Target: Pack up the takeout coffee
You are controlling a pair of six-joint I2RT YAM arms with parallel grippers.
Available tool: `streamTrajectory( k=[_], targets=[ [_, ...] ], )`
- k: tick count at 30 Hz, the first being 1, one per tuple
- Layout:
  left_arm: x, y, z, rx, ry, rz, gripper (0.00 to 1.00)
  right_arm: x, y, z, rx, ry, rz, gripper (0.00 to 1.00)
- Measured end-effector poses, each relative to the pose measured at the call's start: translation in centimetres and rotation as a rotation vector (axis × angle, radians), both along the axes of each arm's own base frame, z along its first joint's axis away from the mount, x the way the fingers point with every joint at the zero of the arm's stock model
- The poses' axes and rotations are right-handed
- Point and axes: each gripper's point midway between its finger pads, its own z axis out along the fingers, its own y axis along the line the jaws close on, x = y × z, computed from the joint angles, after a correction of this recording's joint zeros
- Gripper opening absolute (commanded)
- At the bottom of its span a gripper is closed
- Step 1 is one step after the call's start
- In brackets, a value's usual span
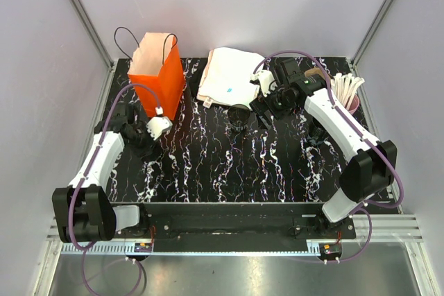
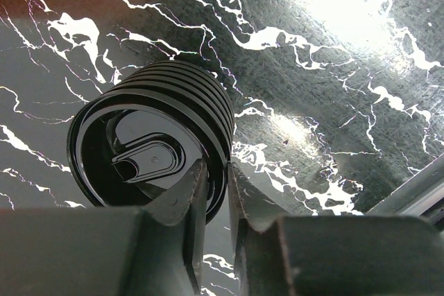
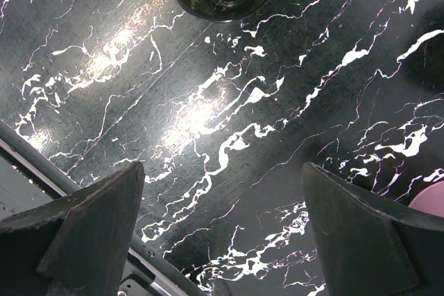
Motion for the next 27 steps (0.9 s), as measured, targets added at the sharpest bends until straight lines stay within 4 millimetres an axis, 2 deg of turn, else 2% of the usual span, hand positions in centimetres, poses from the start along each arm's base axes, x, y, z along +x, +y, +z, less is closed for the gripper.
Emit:
streamTrajectory(
  k=[8, 18, 23, 27],
  targets=[
    [-0.3, -0.2, 0.4, -0.016, 0.012, 0.000, 0.07, 0.0, 0.0, 0.0, 0.000, 0.000, 0.000, 1.00],
    [0.1, -1.0, 2.8, -0.060, -0.018, -0.017, 0.06, 0.0, 0.0, 0.0, -0.001, -0.002, 0.003, 1.00],
    [0.2, -2.2, 5.9, -0.125, -0.041, -0.052, 0.07, -0.3, 0.2, 1.1, 0.018, -0.035, 0.049, 1.00],
    [0.2, -4.2, 9.7, -0.217, -0.083, -0.115, 0.07, -1.2, 0.7, 4.0, 0.075, -0.116, 0.130, 1.00]
  ],
)
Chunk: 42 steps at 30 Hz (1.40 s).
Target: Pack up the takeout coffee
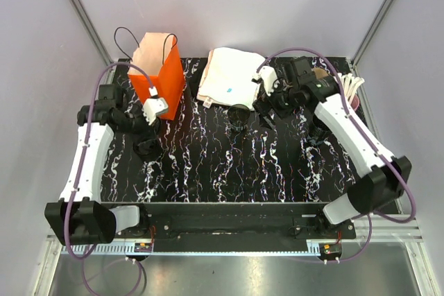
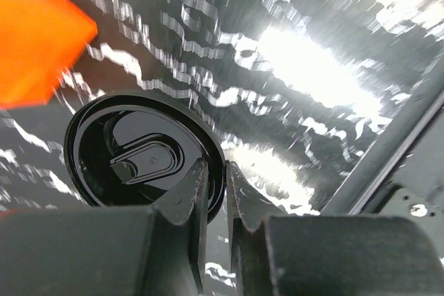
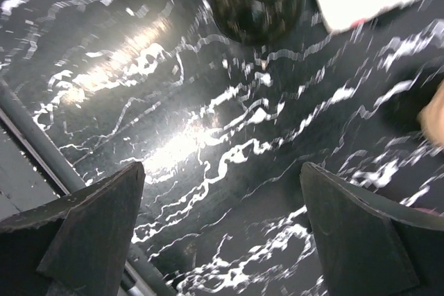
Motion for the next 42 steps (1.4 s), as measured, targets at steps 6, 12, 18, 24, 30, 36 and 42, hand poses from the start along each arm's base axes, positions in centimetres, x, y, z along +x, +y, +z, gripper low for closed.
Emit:
streamTrajectory(
  k=[6, 12, 18, 24, 30, 36, 42],
  targets=[
    [-1.6, -5.0, 2.8, -0.103, 0.009, -0.162, 0.07, -1.8, 1.7, 5.8, 0.080, -0.243, 0.148, 1.00],
    [-3.4, -9.2, 3.9, -0.175, 0.103, -0.301, 0.07, -5.1, 3.4, 9.3, 0.124, -0.438, 0.326, 1.00],
    [-3.6, -12.6, 6.3, -0.270, 0.136, -0.410, 0.07, -6.2, 4.9, 8.3, 0.109, -0.472, 0.458, 1.00],
    [-3.2, -15.9, 7.2, -0.350, 0.167, -0.527, 0.06, -7.7, 7.3, 6.9, 0.086, -0.470, 0.577, 1.00],
    [-4.0, -17.8, 7.0, -0.393, 0.213, -0.591, 0.05, -7.7, 9.2, 6.4, 0.077, -0.452, 0.634, 1.00],
    [-4.8, -19.1, 6.8, -0.405, 0.243, -0.638, 0.03, -7.0, 11.4, 7.4, 0.081, -0.470, 0.671, 1.00],
    [-5.2, -19.5, 7.2, -0.419, 0.246, -0.652, 0.03, -7.4, 12.6, 6.6, 0.068, -0.455, 0.721, 1.00]
  ],
)
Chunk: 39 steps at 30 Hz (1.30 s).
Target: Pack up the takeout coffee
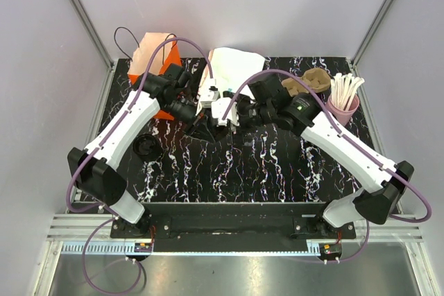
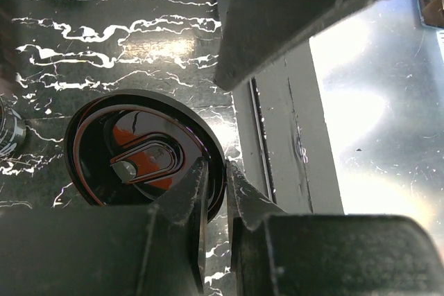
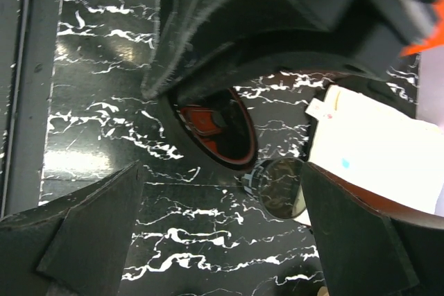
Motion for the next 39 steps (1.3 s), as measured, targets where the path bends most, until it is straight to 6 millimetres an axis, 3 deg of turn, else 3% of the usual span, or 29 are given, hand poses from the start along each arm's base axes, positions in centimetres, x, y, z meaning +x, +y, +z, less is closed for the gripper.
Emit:
streamTrajectory(
  k=[14, 21, 25, 26, 30, 32, 39],
  targets=[
    [-0.4, -0.1, 0.4, -0.017, 0.027, -0.002, 0.02, -0.8, 1.3, -2.2, -0.061, 0.022, 0.031, 0.87],
    [-0.5, -0.2, 0.4, -0.022, 0.030, -0.006, 0.02, -1.5, 2.3, -3.7, -0.092, 0.048, 0.061, 0.73],
    [-0.5, -0.2, 0.5, -0.023, 0.029, -0.007, 0.03, -1.5, 2.4, -4.0, -0.097, 0.053, 0.060, 0.59],
    [-0.5, -0.1, 0.5, -0.023, 0.029, -0.007, 0.03, -1.5, 2.4, -4.0, -0.097, 0.052, 0.059, 0.50],
    [-0.5, -0.2, 0.6, -0.027, 0.016, -0.009, 0.05, -1.6, 2.4, -4.1, -0.101, 0.060, 0.060, 0.33],
    [-0.2, -0.2, 0.7, -0.037, 0.004, -0.008, 0.09, -2.0, 2.4, -4.3, -0.109, 0.068, 0.071, 0.31],
    [-0.1, -0.3, 0.7, -0.043, -0.008, -0.012, 0.54, -2.4, 2.4, -4.7, -0.118, 0.079, 0.077, 0.27]
  ],
)
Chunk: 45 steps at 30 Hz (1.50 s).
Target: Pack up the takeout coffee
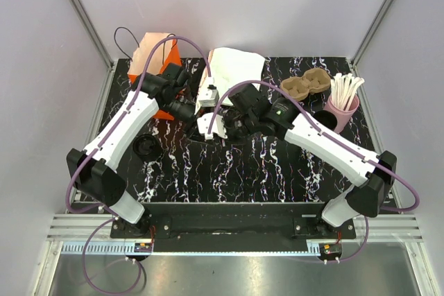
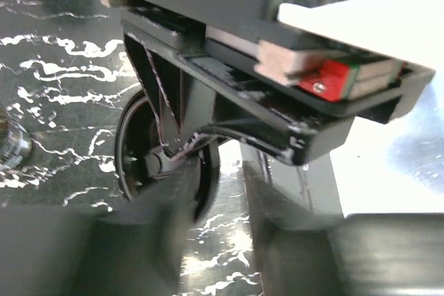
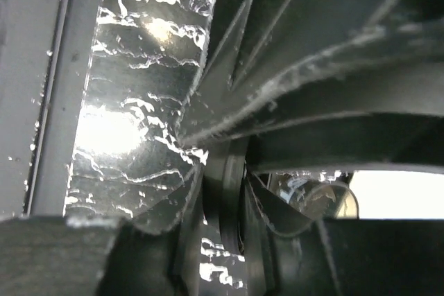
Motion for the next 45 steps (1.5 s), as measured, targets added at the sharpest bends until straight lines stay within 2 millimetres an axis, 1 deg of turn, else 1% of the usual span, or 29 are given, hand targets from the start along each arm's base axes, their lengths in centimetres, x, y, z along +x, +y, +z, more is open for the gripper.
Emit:
streamTrajectory(
  k=[1, 3, 5, 7, 8, 11, 14, 16, 19, 21, 24, 25, 27, 29, 32, 35, 39, 45],
  targets=[
    [0.0, 0.1, 0.0, 0.006, 0.006, 0.004, 0.66, 0.0, 0.0, 0.0, 0.001, -0.003, 0.005, 0.26],
    [0.1, 0.2, -0.2, 0.018, 0.006, 0.012, 0.73, -0.3, 0.1, 0.2, 0.008, -0.005, 0.022, 0.27],
    [0.2, 0.3, -0.3, 0.025, 0.002, 0.017, 0.84, -0.6, 0.1, 0.6, 0.019, 0.000, 0.022, 0.26],
    [0.3, 0.4, -0.2, 0.032, -0.005, 0.019, 0.88, -0.7, -0.1, 0.9, 0.026, 0.001, 0.014, 0.27],
    [0.5, 0.4, 0.0, 0.037, -0.016, 0.024, 0.92, -0.8, -0.2, 1.2, 0.032, 0.001, 0.011, 0.26],
    [1.1, 0.5, 0.8, 0.041, -0.059, 0.035, 0.99, -1.2, -0.5, 1.8, 0.050, 0.002, 0.007, 0.26],
    [1.5, 0.5, 2.0, 0.036, -0.097, 0.047, 0.99, -1.6, -1.0, 2.3, 0.061, 0.011, -0.006, 0.26],
    [1.7, 0.5, 2.6, 0.030, -0.118, 0.052, 0.99, -1.9, -1.2, 2.3, 0.066, 0.035, -0.014, 0.27],
    [1.4, 0.7, 2.9, 0.041, -0.133, 0.064, 0.99, -2.1, -1.4, 1.9, 0.075, 0.090, -0.025, 0.27],
    [0.9, 1.1, 2.5, 0.060, -0.126, 0.077, 0.99, -1.7, -1.9, 2.1, 0.103, 0.152, -0.046, 0.27],
    [-0.1, 1.4, 1.2, 0.089, -0.119, 0.094, 0.99, -0.1, -3.2, 2.2, 0.150, 0.254, -0.104, 0.26],
    [-0.3, 1.4, 0.9, 0.096, -0.120, 0.095, 0.99, 0.2, -3.4, 2.1, 0.158, 0.275, -0.113, 0.26],
    [-0.3, 1.0, 0.1, 0.107, -0.133, 0.099, 0.99, 0.9, -3.8, 2.1, 0.191, 0.357, -0.132, 0.26],
    [-0.3, 0.6, -0.7, 0.118, -0.137, 0.105, 0.99, 1.0, -3.8, 1.9, 0.210, 0.427, -0.132, 0.26],
    [0.3, 0.0, -1.8, 0.136, -0.143, 0.137, 0.99, 0.7, -3.5, 1.4, 0.230, 0.535, -0.117, 0.26],
    [1.5, -0.4, -2.2, 0.141, -0.159, 0.182, 0.99, 0.5, -3.3, 1.3, 0.245, 0.599, -0.104, 0.26],
    [3.5, -1.0, -2.0, 0.106, -0.233, 0.248, 0.99, -0.3, -3.0, 1.8, 0.271, 0.655, -0.068, 0.26],
    [4.5, -1.4, -0.7, 0.051, -0.299, 0.290, 0.99, -0.3, -3.4, 2.3, 0.303, 0.694, -0.054, 0.26]
  ],
)
